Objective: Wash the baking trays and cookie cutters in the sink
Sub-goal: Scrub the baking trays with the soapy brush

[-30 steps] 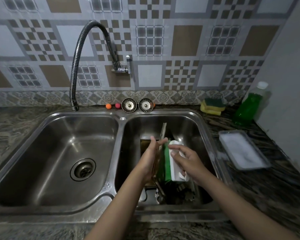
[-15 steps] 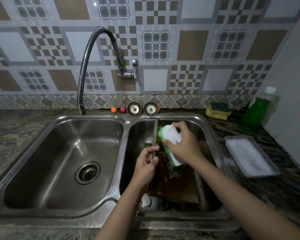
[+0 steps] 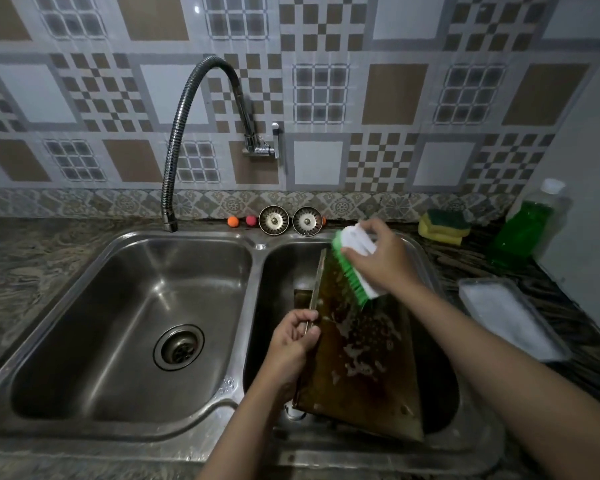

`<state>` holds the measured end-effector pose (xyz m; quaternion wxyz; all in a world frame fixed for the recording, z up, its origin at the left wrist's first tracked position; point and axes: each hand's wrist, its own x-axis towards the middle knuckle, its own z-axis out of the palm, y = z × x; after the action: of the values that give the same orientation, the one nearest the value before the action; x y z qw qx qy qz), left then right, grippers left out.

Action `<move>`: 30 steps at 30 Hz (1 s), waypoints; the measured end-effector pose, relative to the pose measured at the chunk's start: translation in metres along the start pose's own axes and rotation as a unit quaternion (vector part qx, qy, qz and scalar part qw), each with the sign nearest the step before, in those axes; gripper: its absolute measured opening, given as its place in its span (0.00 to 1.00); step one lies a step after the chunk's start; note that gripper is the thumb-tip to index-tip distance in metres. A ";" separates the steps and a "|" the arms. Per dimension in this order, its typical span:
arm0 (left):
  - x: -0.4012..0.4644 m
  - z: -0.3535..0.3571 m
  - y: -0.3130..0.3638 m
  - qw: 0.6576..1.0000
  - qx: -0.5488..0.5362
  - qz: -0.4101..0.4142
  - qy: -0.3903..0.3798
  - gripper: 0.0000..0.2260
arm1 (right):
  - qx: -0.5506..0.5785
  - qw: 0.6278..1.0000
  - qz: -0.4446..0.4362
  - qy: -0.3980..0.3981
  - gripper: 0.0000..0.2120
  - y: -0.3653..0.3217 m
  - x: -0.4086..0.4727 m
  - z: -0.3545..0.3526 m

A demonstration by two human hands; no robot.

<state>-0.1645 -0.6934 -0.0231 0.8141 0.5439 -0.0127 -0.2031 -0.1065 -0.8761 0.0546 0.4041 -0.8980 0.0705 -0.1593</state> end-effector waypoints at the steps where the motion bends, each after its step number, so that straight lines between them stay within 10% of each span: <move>1: -0.001 0.003 -0.001 1.000 -0.006 -0.005 -0.005 0.08 | 0.006 1.000 0.018 0.015 0.21 0.000 0.005 -0.003; 7: 0.014 -0.003 0.006 0.993 -0.051 0.032 0.101 0.09 | 0.027 0.993 -0.093 -0.071 0.20 -0.001 -0.058 0.026; 12: 0.012 -0.003 0.017 0.996 -0.040 0.046 0.063 0.09 | 0.030 0.998 0.055 0.019 0.21 0.037 -0.032 -0.001; 30: 0.026 0.016 0.025 0.978 -0.147 0.076 0.124 0.12 | 0.144 0.989 -0.021 0.014 0.21 -0.022 -0.094 0.036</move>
<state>-0.1362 -0.7081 0.0002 0.8934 0.4369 0.0770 -0.0710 -0.1828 -0.8122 0.0268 0.5244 -0.8296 0.0339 -0.1888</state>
